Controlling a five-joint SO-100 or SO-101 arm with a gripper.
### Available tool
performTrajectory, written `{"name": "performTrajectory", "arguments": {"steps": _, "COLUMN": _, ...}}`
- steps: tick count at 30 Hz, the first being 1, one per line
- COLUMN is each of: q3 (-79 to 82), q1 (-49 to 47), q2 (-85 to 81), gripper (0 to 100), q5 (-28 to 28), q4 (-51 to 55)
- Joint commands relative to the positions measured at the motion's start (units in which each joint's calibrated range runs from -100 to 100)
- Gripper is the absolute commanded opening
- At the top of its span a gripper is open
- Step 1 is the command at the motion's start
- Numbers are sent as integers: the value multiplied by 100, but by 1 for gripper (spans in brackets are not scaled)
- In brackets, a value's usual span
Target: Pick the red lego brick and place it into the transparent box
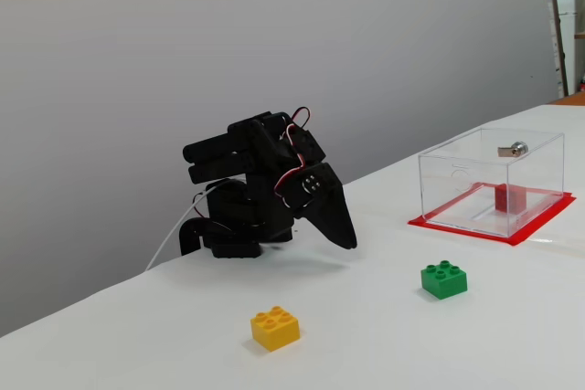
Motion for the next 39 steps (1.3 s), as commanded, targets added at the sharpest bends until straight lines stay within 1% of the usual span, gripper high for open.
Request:
{"name": "performTrajectory", "arguments": {"steps": 1, "q3": -102, "q1": -43, "q2": -68, "gripper": 2, "q5": -28, "q4": 311}}
{"name": "performTrajectory", "arguments": {"steps": 4, "q3": -174, "q1": -6, "q2": -68, "gripper": 2, "q5": -28, "q4": 485}}
{"name": "performTrajectory", "arguments": {"steps": 39, "q3": -183, "q1": 2, "q2": -51, "gripper": 2, "q5": 19, "q4": 398}}
